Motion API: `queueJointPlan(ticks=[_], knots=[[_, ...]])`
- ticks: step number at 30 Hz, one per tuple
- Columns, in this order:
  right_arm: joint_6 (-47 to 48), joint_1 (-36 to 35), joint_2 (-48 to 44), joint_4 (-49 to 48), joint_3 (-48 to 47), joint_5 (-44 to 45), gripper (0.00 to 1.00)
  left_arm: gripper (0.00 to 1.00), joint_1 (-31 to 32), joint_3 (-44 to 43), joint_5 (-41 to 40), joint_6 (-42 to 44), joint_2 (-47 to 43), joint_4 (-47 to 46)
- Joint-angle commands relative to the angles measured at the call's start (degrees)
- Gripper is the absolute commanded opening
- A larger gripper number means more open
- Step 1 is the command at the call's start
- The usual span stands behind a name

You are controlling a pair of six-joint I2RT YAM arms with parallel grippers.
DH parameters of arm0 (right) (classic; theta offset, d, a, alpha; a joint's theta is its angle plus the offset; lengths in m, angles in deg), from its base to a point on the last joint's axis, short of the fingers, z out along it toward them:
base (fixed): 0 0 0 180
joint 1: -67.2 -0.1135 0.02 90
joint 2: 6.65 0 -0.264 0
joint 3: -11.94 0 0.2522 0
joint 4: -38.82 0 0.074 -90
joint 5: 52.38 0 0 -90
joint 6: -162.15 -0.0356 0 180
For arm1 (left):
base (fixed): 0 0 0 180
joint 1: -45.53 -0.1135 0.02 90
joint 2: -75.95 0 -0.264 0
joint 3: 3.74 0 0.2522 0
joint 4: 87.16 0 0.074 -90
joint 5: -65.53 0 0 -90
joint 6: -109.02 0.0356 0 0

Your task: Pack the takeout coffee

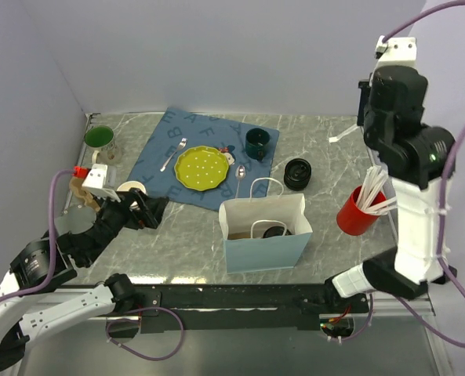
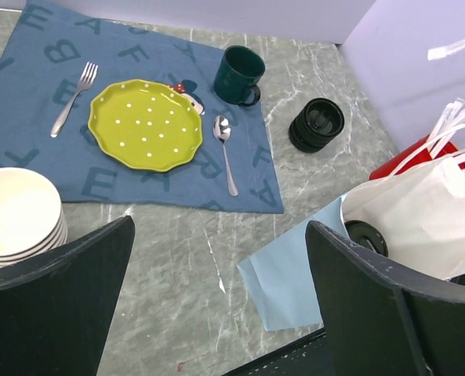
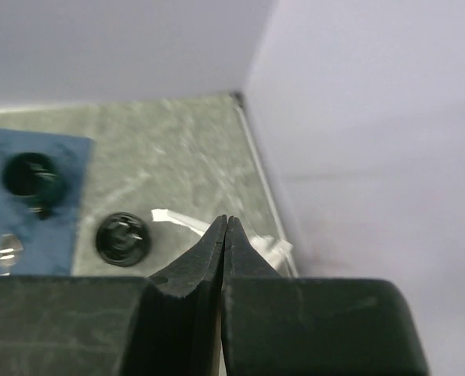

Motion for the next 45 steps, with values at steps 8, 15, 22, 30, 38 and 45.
queueJointPlan(ticks=[8, 15, 22, 30, 38, 45], knots=[[-8.4, -11.4, -23.2, -27.6, 18.7, -26.9, 0.0, 0.97, -0.1, -7.5, 0.1, 1.8, 3.6, 0.9], [-12.5, -11.5, -24.6, -28.0, 19.1, -42.9, 0.0, 0.97, -0.1, -10.2, 0.4, 2.3, 5.4, 2.3], [-17.4, -11.6, -26.4, -32.4, 25.0, -56.0, 0.0, 0.97, -0.1, -10.1, 1.3, 2.2, 5.1, 2.6], [-18.9, -12.1, -29.6, -29.4, 33.2, -61.9, 0.0, 0.97, -0.1, -9.5, 1.9, 0.2, 3.8, 3.3], [-17.9, -13.6, -30.2, -27.4, 41.3, -64.2, 0.0, 0.97, -0.1, -8.2, 2.2, -1.4, 2.2, 3.7], [-15.9, -15.9, -27.8, -30.2, 47.5, -61.1, 0.02, 0.97, -0.1, -6.9, 1.2, -2.2, 0.9, 3.7]])
